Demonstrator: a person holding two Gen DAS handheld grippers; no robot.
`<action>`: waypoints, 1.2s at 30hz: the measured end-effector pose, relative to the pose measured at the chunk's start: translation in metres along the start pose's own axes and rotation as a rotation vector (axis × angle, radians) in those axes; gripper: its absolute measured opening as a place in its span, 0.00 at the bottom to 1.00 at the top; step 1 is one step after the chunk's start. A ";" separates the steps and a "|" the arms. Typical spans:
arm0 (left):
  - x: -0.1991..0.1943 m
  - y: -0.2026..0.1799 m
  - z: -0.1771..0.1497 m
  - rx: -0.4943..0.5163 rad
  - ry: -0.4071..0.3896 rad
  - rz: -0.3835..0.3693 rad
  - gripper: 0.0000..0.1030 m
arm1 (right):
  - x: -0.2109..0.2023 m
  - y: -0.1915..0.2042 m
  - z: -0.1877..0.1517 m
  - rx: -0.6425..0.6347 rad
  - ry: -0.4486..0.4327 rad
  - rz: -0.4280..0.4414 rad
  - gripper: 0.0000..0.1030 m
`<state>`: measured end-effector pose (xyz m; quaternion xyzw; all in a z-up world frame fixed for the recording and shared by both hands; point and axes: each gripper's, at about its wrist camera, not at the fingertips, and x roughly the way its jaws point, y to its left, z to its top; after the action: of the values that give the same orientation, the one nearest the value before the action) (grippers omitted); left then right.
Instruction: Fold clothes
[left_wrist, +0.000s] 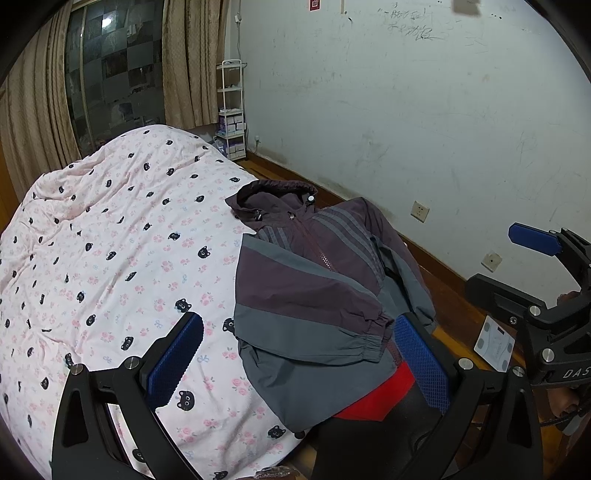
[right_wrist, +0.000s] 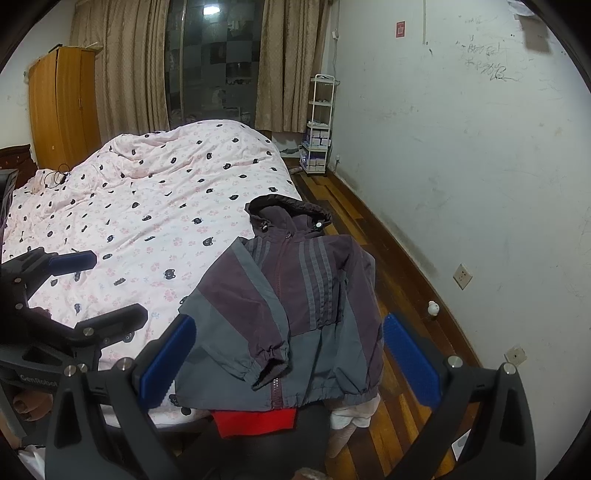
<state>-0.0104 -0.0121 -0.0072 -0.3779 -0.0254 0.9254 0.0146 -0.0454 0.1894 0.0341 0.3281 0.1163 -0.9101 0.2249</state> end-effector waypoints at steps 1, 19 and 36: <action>0.003 0.001 0.000 -0.004 0.007 -0.009 0.99 | 0.001 -0.001 0.000 0.000 0.000 0.000 1.00; 0.097 -0.016 -0.012 0.018 0.123 -0.063 0.99 | 0.036 -0.023 -0.012 0.030 0.067 0.014 1.00; 0.165 -0.062 -0.016 0.084 0.196 -0.067 1.00 | 0.054 -0.051 -0.027 0.072 0.120 -0.020 1.00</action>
<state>-0.1161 0.0584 -0.1302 -0.4645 0.0026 0.8833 0.0639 -0.0921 0.2255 -0.0184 0.3887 0.1001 -0.8946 0.1963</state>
